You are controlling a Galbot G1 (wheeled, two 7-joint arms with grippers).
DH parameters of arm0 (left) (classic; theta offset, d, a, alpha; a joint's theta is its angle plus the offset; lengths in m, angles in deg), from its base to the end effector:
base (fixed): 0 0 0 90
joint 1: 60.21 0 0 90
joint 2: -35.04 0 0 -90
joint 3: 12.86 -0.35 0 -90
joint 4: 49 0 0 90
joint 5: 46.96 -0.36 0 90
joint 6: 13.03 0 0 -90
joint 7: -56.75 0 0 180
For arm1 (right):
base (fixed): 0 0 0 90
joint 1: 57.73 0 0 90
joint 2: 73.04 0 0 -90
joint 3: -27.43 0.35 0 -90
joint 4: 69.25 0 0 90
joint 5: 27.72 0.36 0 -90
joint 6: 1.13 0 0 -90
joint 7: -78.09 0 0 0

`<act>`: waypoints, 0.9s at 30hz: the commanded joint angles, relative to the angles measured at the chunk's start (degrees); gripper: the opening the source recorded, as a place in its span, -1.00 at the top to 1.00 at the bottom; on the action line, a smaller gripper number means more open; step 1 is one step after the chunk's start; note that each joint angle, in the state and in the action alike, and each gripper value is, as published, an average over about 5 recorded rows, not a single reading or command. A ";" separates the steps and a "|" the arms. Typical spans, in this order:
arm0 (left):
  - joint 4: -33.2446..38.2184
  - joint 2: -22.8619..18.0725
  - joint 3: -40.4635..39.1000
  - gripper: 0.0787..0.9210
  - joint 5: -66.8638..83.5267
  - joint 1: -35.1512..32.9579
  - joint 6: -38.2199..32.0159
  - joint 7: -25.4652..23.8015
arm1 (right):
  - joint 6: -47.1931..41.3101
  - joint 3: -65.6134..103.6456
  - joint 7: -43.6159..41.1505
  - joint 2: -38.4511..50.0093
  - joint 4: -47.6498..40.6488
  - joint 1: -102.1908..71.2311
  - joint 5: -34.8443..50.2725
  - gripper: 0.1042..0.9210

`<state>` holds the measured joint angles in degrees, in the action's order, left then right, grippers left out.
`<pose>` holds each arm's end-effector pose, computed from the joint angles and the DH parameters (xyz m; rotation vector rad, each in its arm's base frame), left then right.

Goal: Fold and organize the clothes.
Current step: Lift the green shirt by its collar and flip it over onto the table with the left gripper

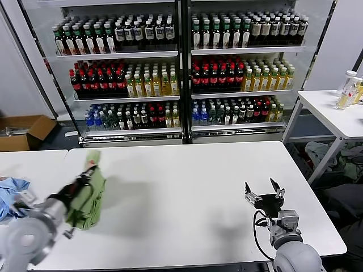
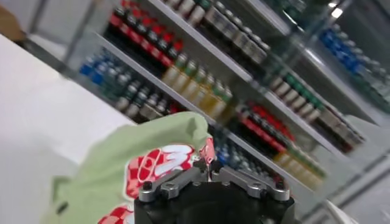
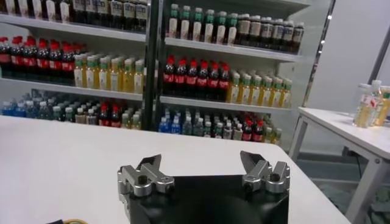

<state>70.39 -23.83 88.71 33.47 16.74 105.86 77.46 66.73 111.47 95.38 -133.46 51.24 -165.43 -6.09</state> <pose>0.2732 0.1435 -0.1822 -0.1086 -2.6366 0.9315 0.2449 -0.0546 -0.2476 0.0228 -2.9017 0.2270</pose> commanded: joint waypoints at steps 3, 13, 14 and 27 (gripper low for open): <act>-5.46 -15.64 -27.51 0.98 -6.56 9.51 -3.28 5.47 | 0.39 -1.10 -0.31 -0.18 -1.50 1.57 -1.18 -0.76; -16.18 -22.00 -32.91 0.98 -10.87 15.69 -5.29 6.83 | 0.78 -1.59 -1.01 0.60 -2.06 3.22 -0.83 -0.76; -16.89 -22.42 -33.12 0.98 -11.10 16.09 -5.46 6.85 | 0.83 -1.59 -1.07 0.75 -2.10 3.35 -0.78 -0.76; -21.67 -30.96 -34.80 0.69 -22.56 19.19 -9.65 1.26 | 0.61 -3.72 -1.88 0.89 -2.48 5.45 -0.90 -0.76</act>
<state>54.35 -46.82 57.62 21.16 32.31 98.96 81.98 67.51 109.03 93.70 -132.24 49.11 -161.10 -6.88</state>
